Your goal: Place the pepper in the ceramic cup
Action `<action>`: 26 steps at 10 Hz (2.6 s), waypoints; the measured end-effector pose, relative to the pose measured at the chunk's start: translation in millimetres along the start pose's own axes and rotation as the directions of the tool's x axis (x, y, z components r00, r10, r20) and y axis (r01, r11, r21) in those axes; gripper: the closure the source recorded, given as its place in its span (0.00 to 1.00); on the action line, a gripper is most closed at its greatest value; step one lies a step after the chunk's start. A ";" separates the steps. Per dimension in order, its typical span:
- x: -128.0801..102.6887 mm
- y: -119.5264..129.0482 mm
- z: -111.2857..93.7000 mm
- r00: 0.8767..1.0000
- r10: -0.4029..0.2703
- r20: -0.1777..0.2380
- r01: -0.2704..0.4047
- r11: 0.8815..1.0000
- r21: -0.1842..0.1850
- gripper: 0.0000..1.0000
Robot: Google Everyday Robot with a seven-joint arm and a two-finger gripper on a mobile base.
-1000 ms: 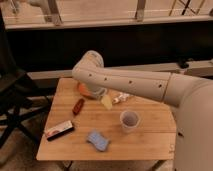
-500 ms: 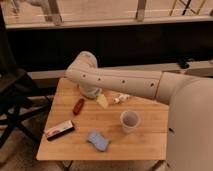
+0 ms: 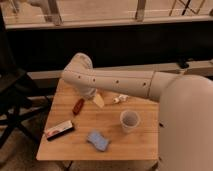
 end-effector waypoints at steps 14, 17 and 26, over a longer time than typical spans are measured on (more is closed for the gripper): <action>-14.9 -64.6 25.3 0.995 -0.093 0.046 0.091 0.995 0.049 0.20; -11.9 -74.0 31.3 0.992 -0.113 0.054 0.110 0.992 0.060 0.20; -19.3 -94.5 66.8 0.977 -0.175 0.121 0.168 0.984 0.063 0.20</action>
